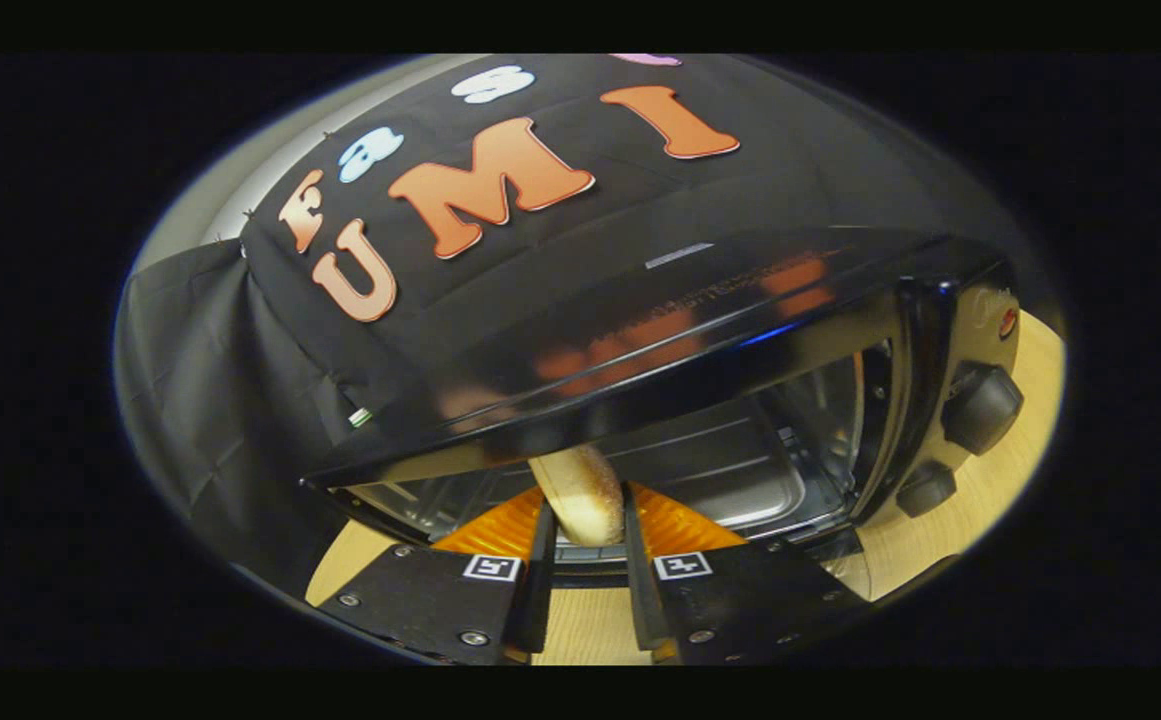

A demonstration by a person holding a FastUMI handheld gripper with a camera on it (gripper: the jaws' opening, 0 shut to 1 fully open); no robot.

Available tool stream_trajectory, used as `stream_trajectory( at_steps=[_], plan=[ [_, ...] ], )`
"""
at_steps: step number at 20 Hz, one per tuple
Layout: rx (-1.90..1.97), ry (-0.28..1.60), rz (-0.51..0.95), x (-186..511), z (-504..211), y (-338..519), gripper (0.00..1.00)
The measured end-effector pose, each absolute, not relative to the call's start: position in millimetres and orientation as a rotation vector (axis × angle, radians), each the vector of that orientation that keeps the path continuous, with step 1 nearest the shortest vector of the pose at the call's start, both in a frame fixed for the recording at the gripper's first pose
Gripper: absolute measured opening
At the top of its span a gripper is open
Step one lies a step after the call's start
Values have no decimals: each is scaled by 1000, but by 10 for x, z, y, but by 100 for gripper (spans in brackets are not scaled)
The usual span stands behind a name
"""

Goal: Open the toaster oven, put the food inside, and close the toaster oven door.

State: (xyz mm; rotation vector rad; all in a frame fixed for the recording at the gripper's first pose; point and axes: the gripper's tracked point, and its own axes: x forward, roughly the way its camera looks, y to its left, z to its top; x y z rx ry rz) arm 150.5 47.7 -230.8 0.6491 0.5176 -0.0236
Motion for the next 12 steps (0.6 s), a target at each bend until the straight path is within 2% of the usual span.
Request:
stream_trajectory(
  at_steps=[8,12],
  plan=[
    [677,488,-24,1520,-2216,525,42],
    [671,447,-30,1458,-2093,520,60]
  ],
)
